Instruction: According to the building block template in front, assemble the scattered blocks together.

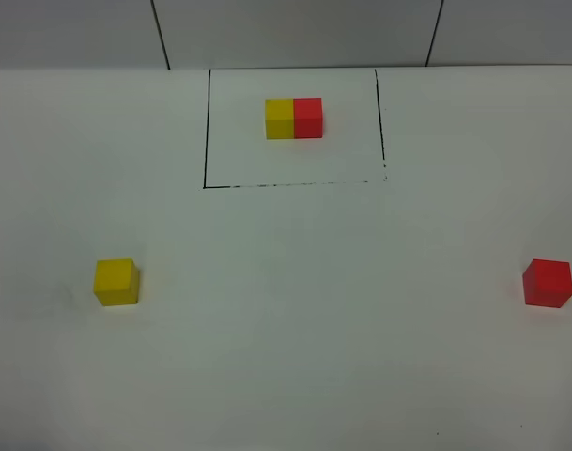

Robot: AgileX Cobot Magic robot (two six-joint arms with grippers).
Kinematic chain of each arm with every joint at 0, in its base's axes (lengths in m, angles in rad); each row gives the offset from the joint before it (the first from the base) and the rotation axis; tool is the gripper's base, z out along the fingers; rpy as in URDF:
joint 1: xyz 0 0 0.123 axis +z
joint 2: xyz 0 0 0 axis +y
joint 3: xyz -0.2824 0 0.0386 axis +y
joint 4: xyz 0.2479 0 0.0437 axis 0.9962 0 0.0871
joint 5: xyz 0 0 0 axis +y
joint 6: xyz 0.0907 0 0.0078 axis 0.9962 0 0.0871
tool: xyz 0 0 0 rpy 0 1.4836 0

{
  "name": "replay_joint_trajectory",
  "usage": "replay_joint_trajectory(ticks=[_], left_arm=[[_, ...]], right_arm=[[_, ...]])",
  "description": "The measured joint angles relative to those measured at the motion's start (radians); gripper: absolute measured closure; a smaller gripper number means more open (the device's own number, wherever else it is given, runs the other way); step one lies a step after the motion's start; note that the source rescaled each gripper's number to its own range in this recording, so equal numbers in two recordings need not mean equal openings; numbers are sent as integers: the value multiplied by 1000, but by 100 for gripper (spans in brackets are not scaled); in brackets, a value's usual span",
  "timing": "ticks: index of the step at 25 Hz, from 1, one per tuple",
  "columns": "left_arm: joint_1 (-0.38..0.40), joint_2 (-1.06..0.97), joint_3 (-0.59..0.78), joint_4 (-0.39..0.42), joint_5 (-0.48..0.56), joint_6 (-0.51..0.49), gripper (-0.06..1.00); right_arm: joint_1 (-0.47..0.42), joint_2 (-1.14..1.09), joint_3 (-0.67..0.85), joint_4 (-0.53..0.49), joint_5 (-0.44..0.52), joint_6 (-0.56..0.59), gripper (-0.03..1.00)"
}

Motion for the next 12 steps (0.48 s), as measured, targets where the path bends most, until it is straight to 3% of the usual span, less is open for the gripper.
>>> replay_joint_trajectory(ticks=[6, 12], left_arm=[[0, 67, -15, 0, -7, -23, 18], [0, 472, -111, -5, -30, -76, 16]], right_arm=[[0, 0, 0, 0, 0, 0, 21], [0, 0, 0, 0, 0, 0, 21]])
